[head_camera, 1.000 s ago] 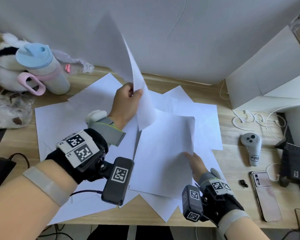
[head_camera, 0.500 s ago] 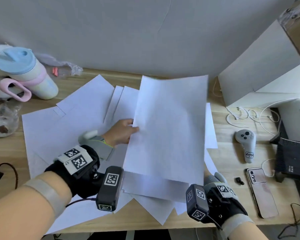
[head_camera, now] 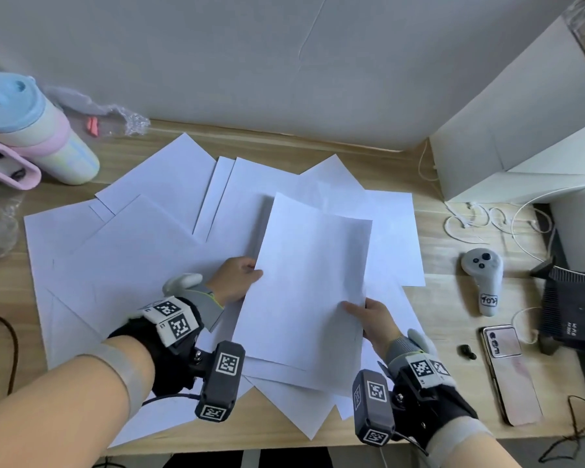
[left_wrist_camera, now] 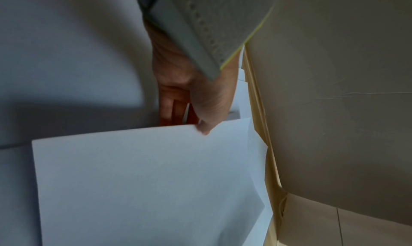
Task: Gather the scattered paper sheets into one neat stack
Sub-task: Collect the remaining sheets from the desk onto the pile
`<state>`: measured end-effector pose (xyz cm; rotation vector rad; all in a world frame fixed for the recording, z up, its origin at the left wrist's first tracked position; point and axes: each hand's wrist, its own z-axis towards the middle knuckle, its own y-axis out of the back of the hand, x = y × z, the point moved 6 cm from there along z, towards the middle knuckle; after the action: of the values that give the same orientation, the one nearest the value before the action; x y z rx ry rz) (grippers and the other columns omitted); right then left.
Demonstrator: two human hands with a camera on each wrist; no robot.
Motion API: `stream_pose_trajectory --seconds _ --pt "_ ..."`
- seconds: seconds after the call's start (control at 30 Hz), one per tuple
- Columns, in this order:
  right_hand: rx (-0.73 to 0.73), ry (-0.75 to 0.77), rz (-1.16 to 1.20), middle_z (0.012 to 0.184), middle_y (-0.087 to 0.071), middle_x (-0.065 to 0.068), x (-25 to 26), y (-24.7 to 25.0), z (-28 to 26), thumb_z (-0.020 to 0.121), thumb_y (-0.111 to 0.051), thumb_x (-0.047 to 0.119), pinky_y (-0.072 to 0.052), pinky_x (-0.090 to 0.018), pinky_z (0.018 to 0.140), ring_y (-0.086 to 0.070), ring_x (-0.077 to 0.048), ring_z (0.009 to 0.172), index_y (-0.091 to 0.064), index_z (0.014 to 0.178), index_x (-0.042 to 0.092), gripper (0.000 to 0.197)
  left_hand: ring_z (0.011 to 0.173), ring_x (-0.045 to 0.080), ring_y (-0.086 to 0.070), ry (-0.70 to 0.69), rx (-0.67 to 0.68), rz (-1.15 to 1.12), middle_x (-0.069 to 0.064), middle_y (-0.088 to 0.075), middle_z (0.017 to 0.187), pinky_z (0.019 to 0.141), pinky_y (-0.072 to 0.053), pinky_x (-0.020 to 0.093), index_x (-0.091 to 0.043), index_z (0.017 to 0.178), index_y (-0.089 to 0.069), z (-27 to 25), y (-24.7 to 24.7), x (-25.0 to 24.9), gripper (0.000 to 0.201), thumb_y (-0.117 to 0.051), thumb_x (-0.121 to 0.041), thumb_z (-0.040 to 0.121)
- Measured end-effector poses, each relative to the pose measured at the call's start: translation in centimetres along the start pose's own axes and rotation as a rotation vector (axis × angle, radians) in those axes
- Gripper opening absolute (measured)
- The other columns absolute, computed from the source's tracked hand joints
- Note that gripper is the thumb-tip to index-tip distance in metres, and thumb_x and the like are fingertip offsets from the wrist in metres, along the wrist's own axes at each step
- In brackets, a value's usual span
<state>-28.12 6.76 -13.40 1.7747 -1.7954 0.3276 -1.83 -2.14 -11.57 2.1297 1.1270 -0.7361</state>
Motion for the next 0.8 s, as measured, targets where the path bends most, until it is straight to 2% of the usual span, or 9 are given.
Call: stream_pose_trajectory --seconds 0.07,0.13,0.2,0.23,0.3,0.4,0.53,0.67,0.8 --pt "-0.016 0.018 -0.026 0.098 -0.068 -0.018 -0.1 0.1 0.2 0.089 -0.057 0.012 -0.05 -0.034 0.073 -0.061 -0.026 0.08 -0.065 0.091 0.006 0.01 0.08 0.027 -0.059 -0.02 -0.191 0.06 0.005 -0.063 0.084 0.07 -0.045 0.03 -0.014 0.088 -0.061 0.6 2.4 0.0 0.01 -0.052 -0.01 0.087" --pt "-0.023 0.025 -0.004 0.097 -0.067 -0.015 -0.3 0.3 0.5 0.09 -0.054 0.011 -0.05 -0.032 0.073 -0.061 -0.026 0.081 -0.065 0.099 0.005 0.015 0.102 0.03 -0.059 -0.023 -0.361 0.254 0.01 -0.063 0.109 0.083 -0.046 0.032 -0.016 0.105 -0.062 0.9 5.0 -0.1 0.023 -0.054 -0.012 0.084" --pt "-0.04 0.027 0.011 0.101 -0.067 -0.016 -0.5 0.5 0.6 0.09 -0.053 0.011 -0.051 -0.036 0.079 -0.062 -0.027 0.086 -0.064 0.107 0.004 0.021 0.12 0.033 -0.046 0.054 -0.394 0.476 0.012 -0.052 0.126 0.097 -0.042 0.039 -0.018 0.123 -0.052 1.2 6.7 0.0 0.042 -0.056 -0.016 0.082" --pt "-0.042 0.03 0.015 0.103 -0.068 -0.016 -0.6 0.5 0.7 0.091 -0.053 0.011 -0.051 -0.038 0.082 -0.063 -0.028 0.088 -0.063 0.11 0.003 0.023 0.123 0.034 -0.042 0.106 -0.377 0.536 0.012 -0.048 0.129 0.099 -0.04 0.041 -0.018 0.127 -0.048 1.3 7.2 0.3 0.047 -0.057 -0.018 0.081" --pt "-0.05 0.028 0.02 0.104 -0.068 -0.016 -0.7 0.5 0.8 0.091 -0.053 0.012 -0.051 -0.039 0.084 -0.063 -0.028 0.088 -0.063 0.112 0.003 0.024 0.121 0.034 -0.044 0.165 -0.34 0.568 0.011 -0.051 0.128 0.097 -0.042 0.042 -0.017 0.125 -0.047 1.6 7.8 0.9 0.047 -0.059 -0.02 0.079" --pt "-0.053 0.026 0.039 0.097 -0.067 -0.013 -0.7 0.5 0.6 0.091 -0.053 0.011 -0.051 -0.034 0.076 -0.062 -0.027 0.085 -0.063 0.108 0.006 0.021 0.11 0.032 -0.056 0.178 -0.279 0.542 0.011 -0.061 0.12 0.091 -0.048 0.037 -0.014 0.113 -0.056 1.8 7.9 0.9 0.035 -0.063 -0.02 0.08" --pt "-0.057 0.02 0.038 0.091 -0.067 -0.01 -0.5 0.4 0.4 0.091 -0.052 0.011 -0.049 -0.031 0.07 -0.061 -0.025 0.081 -0.064 0.098 0.009 0.014 0.1 0.032 -0.059 0.101 -0.242 0.544 0.014 -0.065 0.114 0.085 -0.046 0.035 -0.009 0.107 -0.063 1.4 8.4 -1.3 0.023 -0.06 -0.019 0.086" --pt "-0.072 0.015 0.033 0.09 -0.066 -0.01 -0.4 0.2 0.2 0.09 -0.053 0.01 -0.048 -0.029 0.065 -0.06 -0.024 0.079 -0.063 0.098 0.009 0.013 0.101 0.035 -0.058 -0.042 -0.42 0.592 0.011 -0.064 0.114 0.075 -0.039 0.032 -0.014 0.101 -0.06 -0.3 11.4 -5.9 0.016 -0.049 -0.02 0.091" --pt "-0.089 0.014 0.031 0.085 -0.065 -0.008 -0.3 0.3 0.1 0.09 -0.053 0.009 -0.047 -0.029 0.062 -0.059 -0.023 0.074 -0.062 0.098 0.007 0.013 0.1 0.033 -0.058 -0.231 -0.575 0.431 0.01 -0.066 0.109 0.081 -0.042 0.034 -0.011 0.102 -0.061 -2.8 13.8 -11.9 0.018 -0.047 -0.016 0.091"
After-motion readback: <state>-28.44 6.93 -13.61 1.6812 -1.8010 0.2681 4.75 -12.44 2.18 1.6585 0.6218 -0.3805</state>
